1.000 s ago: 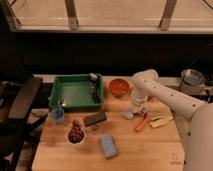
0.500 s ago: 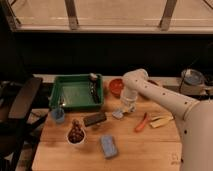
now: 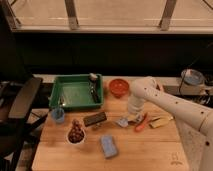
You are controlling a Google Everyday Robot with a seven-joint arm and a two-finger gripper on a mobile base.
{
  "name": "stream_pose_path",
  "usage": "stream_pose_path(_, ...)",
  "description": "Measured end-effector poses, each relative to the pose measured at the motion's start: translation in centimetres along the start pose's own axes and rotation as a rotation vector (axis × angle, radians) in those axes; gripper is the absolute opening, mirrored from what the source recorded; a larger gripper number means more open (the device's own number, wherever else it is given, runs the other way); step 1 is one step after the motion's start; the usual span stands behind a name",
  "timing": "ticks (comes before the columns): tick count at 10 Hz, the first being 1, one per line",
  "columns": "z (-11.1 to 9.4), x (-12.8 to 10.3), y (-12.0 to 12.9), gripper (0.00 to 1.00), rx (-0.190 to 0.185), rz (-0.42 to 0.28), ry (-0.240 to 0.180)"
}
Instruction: Wipe table surface with towel
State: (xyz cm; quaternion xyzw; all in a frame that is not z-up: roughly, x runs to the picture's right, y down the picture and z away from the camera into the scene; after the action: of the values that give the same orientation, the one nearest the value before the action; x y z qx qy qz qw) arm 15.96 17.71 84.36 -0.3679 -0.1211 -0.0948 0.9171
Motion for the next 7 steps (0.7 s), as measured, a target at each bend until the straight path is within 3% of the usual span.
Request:
stream_pose_path(2,0.1,2.8,0.0,0.00,-0.018,0.046,0.033)
stream_pose_path(4,0.3,4.1,-2.4,0.00,-0.020,0.058,0.055)
stream_pose_path(7,0.8,2.8,-6.7,0.00,-0.012,0.023,0.062)
